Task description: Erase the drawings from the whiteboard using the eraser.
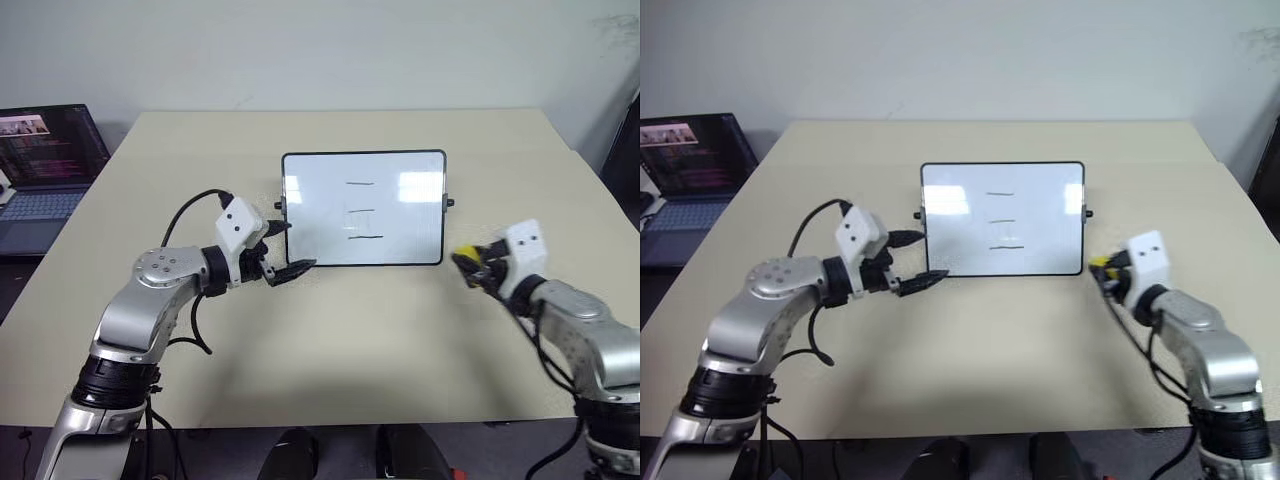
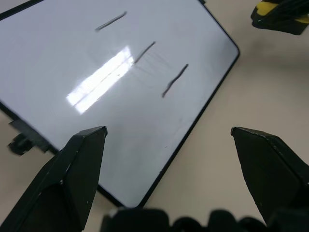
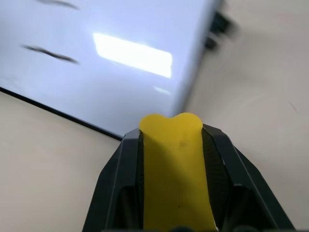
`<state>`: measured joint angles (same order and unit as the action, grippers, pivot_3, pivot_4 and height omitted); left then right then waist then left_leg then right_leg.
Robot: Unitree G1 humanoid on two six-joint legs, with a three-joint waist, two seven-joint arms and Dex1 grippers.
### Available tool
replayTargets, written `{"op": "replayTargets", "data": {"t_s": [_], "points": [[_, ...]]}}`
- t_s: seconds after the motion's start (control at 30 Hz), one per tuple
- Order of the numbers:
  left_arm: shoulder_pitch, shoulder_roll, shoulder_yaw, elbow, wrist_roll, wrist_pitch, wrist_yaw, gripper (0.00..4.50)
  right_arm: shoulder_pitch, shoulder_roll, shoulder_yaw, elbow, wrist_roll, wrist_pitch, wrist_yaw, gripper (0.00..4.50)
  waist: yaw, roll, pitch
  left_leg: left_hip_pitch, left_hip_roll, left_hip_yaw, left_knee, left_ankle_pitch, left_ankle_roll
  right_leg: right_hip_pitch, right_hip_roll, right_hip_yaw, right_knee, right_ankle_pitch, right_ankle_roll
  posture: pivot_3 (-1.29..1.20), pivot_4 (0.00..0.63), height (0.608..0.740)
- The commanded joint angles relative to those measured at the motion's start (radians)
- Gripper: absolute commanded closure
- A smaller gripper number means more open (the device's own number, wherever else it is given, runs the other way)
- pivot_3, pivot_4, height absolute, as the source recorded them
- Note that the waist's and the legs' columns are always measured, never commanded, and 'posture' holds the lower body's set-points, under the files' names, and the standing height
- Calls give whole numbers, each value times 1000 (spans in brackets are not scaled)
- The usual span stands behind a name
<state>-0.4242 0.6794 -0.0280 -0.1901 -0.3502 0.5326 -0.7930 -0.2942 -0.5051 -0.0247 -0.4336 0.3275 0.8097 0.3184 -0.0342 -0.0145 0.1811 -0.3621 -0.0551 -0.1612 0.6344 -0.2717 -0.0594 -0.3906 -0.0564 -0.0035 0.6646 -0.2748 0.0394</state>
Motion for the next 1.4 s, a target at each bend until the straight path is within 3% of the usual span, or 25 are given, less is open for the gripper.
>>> {"op": "replayTargets", "data": {"t_s": [0.03,0.17,0.33,0.53,0.73,1.13,1.4], "points": [[-47,-5,43,-7,13,26,55,0,-173,66,170,-23,-97,-44,-27,3217,-1,0,0,0,0,0,1,0,-1,0,0,0,0,0,0,0,150,740],[-113,-20,53,40,25,56,102,0,-390,131,333,162,-214,-125,16,3217,1,0,0,-1,0,0,2,2,-3,-2,1,-1,1,0,0,0,150,740],[-154,-33,57,72,35,59,130,0,-615,206,395,444,-291,-239,72,3218,4,-1,0,-3,-2,-1,4,2,-4,-3,-1,-1,1,1,0,0,150,740],[-155,-40,58,66,32,65,136,0,-701,239,394,688,-364,-373,102,3218,2,-1,0,-8,-1,0,4,2,-4,-9,-1,0,1,1,0,0,150,740],[-134,-32,60,57,35,59,131,0,-761,290,356,842,-392,-463,88,3218,-12,-1,0,-19,-2,4,10,2,-4,-29,-1,12,16,1,0,0,150,740],[-133,-30,54,62,47,51,113,0,-886,389,328,1095,-444,-604,76,3218,-39,-1,0,-18,0,9,11,2,-4,-31,1,18,18,3,-1,0,150,740],[-127,-34,60,65,50,46,112,0,-948,370,311,1293,-484,-680,58,3219,-45,-1,0,-18,-1,9,11,2,-4,-31,1,18,18,3,0,0,150,740]]}}
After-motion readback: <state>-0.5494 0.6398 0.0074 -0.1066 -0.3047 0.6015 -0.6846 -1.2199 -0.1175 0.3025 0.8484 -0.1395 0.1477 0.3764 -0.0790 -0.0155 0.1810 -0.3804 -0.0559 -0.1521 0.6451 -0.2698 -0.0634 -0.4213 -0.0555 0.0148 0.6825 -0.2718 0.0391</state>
